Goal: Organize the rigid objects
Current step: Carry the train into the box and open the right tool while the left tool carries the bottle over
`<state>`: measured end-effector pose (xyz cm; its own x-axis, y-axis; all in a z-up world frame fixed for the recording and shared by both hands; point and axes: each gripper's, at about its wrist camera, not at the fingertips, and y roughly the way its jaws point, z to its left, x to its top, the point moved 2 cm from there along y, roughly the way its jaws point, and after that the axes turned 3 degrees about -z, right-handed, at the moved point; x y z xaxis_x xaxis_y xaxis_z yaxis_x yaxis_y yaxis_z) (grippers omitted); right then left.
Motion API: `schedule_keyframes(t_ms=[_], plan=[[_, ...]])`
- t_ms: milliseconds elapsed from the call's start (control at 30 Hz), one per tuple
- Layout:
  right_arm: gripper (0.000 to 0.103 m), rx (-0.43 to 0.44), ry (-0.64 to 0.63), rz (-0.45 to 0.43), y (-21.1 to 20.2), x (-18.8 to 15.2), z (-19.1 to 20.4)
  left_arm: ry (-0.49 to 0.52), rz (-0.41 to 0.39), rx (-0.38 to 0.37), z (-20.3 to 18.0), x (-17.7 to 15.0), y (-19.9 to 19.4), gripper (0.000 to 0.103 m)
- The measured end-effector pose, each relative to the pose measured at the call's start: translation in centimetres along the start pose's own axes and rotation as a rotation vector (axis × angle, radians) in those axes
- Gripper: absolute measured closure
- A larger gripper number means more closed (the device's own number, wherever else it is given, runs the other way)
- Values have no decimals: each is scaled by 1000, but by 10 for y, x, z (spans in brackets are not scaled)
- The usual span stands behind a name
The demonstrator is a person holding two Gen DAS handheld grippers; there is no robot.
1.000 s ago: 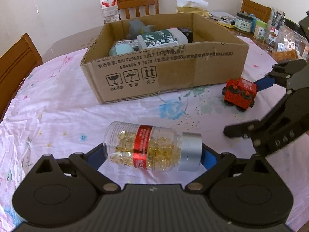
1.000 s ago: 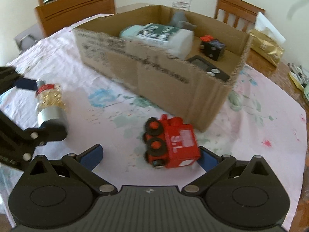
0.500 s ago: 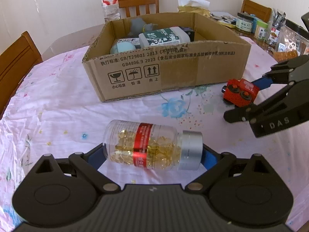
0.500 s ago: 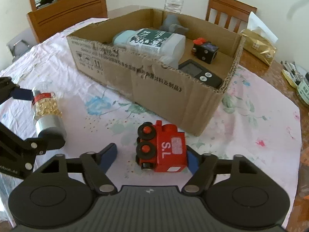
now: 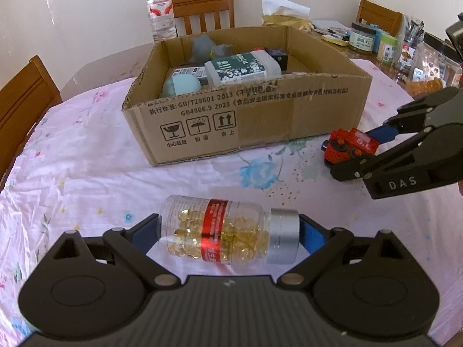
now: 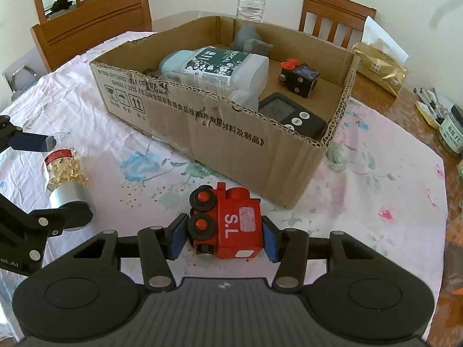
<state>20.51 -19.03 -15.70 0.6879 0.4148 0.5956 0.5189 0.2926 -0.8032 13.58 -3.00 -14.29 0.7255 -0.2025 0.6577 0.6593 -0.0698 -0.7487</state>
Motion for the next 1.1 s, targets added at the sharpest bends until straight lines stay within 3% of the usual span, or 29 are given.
schedule_keyframes(t_ms=[433, 667, 967, 1100], plan=[[49, -13, -8, 19, -7, 5, 2, 36, 42, -67, 7, 7, 4, 7], [49, 4, -13, 18, -31, 10, -1, 87, 55, -106, 15, 19, -7, 7], [49, 4, 6, -99, -85, 55, -19, 139, 39, -163, 31, 51, -34, 7], [49, -24, 22, -146, -79, 80, -28, 152, 6, -170, 35, 68, -41, 7]])
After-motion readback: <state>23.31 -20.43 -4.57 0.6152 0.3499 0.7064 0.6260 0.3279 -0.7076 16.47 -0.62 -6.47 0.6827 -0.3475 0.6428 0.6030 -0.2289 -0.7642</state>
